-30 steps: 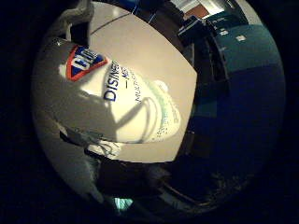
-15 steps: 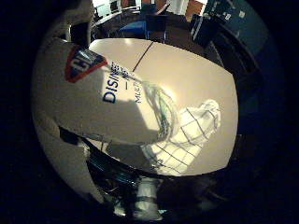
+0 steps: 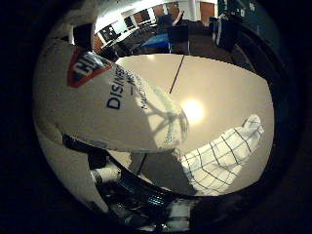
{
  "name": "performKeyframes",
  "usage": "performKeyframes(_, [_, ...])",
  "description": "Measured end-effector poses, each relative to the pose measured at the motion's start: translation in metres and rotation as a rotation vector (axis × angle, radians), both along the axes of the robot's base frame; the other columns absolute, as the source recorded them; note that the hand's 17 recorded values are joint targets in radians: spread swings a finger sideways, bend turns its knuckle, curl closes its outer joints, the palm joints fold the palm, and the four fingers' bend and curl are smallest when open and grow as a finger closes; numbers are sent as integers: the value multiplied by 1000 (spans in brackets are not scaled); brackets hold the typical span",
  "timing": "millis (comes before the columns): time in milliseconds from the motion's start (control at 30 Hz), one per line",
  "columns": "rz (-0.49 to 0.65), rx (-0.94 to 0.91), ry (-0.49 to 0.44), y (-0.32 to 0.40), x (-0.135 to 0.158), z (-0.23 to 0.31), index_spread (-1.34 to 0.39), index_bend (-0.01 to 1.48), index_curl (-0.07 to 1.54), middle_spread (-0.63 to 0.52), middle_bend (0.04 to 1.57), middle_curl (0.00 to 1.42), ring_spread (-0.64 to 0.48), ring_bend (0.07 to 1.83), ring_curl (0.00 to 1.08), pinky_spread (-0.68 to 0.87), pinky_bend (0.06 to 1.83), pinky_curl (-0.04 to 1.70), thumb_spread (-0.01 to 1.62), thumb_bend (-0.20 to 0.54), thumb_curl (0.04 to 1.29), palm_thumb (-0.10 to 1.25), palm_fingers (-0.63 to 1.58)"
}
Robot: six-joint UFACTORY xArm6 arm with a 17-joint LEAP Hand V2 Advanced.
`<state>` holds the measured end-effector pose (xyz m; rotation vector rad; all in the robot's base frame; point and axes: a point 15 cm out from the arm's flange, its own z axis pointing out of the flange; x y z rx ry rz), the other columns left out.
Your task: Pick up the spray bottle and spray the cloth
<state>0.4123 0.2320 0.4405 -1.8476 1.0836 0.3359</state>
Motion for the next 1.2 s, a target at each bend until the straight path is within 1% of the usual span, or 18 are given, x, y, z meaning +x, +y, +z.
performKeyframes(133, [10,82,66,11,-7,-31,-204,1154,729,-101,1362,673,-168,1438,613,-223,1108,1006,884,-17,768,1059,1175])
performKeyframes(433, [21,165,80,19,-4,-54,-206,1146,734,-101,1359,675,-166,1444,606,-224,1107,1008,866,-16,790,1052,1176])
performKeyframes(867, [26,205,93,21,8,-82,-209,1139,744,-101,1359,677,-165,1448,601,-224,1106,1008,858,-16,808,1044,1176])
performKeyframes(967, [13,206,146,17,2,-109,-209,1138,745,-101,1358,677,-165,1448,601,-224,1106,1008,858,-16,810,1044,1176])
performKeyframes(1033, [4,203,166,12,0,-124,-209,1137,747,-101,1358,677,-165,1448,600,-224,1106,1008,856,-17,812,1041,1176])
performKeyframes(1133, [22,207,185,13,-4,-137,-209,1136,748,-101,1358,677,-165,1449,599,-224,1106,1009,854,-16,814,1040,1176])
performKeyframes(1200, [26,215,213,14,-9,-148,-209,1136,748,-101,1358,677,-165,1449,599,-224,1106,1009,854,-16,816,1040,1176])
